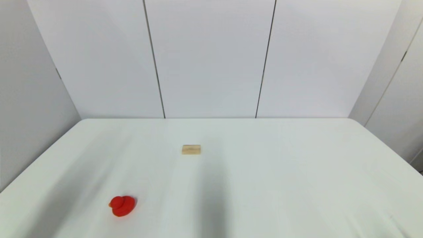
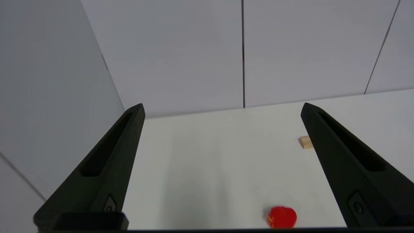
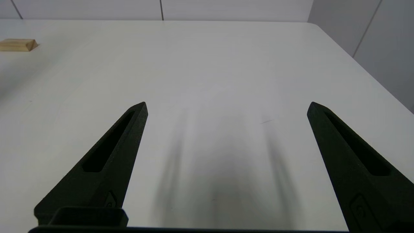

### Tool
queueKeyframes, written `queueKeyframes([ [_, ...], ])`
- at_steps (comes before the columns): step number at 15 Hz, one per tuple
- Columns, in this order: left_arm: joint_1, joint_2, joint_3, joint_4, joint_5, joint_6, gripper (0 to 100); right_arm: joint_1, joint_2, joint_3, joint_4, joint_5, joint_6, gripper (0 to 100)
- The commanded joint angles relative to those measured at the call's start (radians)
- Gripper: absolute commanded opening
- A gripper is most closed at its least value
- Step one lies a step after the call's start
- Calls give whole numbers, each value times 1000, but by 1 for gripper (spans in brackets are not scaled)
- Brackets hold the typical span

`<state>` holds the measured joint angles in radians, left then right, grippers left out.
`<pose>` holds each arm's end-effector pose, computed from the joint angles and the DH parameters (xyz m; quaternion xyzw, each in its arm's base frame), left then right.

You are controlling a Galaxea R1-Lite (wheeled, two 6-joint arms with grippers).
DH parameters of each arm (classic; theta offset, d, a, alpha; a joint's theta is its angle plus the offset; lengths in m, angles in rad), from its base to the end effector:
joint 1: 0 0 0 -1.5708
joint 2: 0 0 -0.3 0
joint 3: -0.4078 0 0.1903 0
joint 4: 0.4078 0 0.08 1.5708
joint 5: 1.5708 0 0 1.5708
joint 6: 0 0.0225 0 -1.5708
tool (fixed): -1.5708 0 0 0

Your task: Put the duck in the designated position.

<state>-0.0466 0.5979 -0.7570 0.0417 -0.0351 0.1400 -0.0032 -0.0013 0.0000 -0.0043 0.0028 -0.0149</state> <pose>0.0143 -0.0015 0.2831 0.0694 -0.0614 -0.0366 0.9950 -0.0229 0.0001 0.0759 -0.0075 -0.0028 -0.0002 1.0000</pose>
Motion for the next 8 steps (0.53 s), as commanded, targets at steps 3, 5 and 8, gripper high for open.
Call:
queueKeyframes([
  [3,-6,301,-160,20,-312,208,100,0,1,0,0,0,0,100],
  [5,-6,361,-162,29,-434,314,100,0,1,0,0,0,0,100],
  [8,-4,416,-173,164,-586,483,100,0,1,0,0,0,0,100],
])
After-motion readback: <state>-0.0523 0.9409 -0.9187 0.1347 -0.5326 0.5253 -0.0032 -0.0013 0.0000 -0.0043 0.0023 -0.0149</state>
